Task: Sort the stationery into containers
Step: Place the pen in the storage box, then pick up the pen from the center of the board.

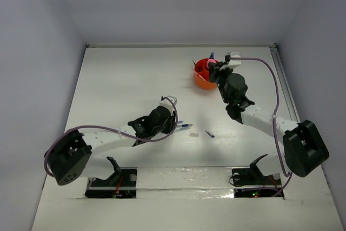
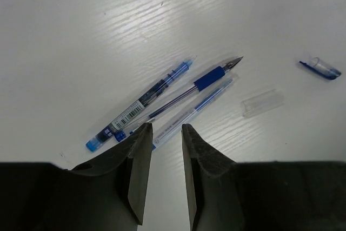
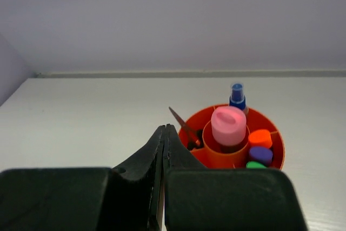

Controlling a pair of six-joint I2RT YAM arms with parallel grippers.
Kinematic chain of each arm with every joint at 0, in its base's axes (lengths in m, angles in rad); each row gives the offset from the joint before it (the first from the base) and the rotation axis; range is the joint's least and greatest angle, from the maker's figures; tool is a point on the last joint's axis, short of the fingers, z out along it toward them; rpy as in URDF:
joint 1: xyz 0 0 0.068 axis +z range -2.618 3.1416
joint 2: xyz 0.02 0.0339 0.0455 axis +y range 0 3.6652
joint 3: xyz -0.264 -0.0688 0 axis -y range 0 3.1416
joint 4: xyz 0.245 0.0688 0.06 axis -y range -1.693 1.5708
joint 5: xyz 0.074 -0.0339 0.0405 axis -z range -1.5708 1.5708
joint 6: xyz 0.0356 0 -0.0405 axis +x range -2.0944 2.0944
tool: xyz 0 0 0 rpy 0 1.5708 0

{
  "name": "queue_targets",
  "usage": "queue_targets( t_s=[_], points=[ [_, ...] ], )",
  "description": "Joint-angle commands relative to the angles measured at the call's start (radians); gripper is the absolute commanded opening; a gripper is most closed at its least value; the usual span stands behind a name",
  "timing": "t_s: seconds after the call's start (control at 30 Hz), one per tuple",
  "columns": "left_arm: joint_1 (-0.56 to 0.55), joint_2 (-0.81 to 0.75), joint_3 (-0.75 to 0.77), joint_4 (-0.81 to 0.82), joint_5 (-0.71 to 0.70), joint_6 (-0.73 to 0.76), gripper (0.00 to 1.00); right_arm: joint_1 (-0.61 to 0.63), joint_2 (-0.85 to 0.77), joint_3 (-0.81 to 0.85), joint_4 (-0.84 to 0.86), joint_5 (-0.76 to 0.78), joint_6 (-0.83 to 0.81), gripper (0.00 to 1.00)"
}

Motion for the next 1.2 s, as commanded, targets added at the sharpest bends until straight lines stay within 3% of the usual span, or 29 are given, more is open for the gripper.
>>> queue_targets(
  t_s=[0.0,1.17],
  points=[
    [-0.008,0.045,0.048,-0.04,-0.015,0.033,0.26,-0.005,-0.049,-0.043,-0.026,-0.026,0.062,0.01],
    [-0.037,0.148,0.053,-0.03,0.097,0.044,0.27,-0.005,-0.055,-0.06,-0.037,-0.032,0.065,0.02]
  ],
)
